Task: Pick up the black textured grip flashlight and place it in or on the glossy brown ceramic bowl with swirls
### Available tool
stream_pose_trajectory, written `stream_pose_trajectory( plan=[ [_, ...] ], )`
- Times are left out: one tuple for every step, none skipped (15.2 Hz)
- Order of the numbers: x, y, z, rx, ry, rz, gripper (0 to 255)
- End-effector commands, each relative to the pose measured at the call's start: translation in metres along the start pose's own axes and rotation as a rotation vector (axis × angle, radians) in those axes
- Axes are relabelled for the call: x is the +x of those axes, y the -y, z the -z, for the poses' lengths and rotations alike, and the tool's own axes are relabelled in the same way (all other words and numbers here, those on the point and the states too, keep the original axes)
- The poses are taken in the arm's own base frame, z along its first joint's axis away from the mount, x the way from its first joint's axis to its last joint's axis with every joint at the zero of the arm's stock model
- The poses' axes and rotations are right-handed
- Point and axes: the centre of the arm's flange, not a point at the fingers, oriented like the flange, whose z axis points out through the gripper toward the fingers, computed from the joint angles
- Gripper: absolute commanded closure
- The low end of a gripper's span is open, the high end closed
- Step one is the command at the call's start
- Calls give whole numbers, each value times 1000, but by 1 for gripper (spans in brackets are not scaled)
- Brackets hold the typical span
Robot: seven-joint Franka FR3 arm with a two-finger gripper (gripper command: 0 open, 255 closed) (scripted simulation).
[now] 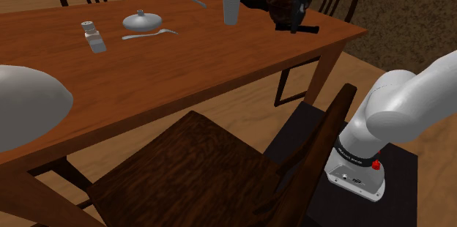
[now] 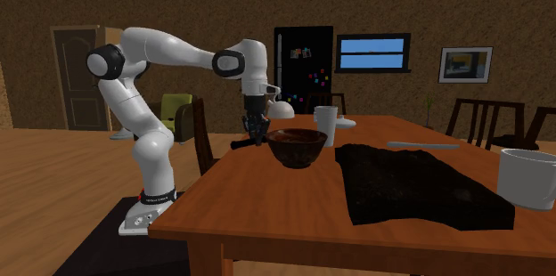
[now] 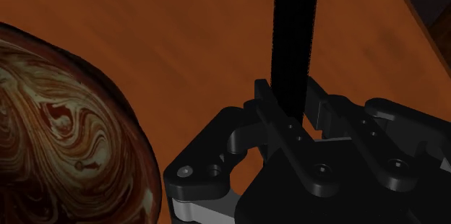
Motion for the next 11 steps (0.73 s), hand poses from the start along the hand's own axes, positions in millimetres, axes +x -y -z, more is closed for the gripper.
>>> stream_pose_trajectory(
  plan=[
    [0,1,11,0,0,0,255],
    [0,1,16,0,0,0,255],
    [0,0,22,0,0,0,255],
    [0,0,27,0,0,0,255],
    [0,0,32,0,0,0,255],
    [0,0,37,0,0,0,255],
    [0,0,43,0,0,0,255],
    [0,0,48,0,0,0,255],
    [0,0,53,0,0,0,255],
    [0,0,59,0,0,0,255],
    [0,0,64,0,0,0,255]
  ],
)
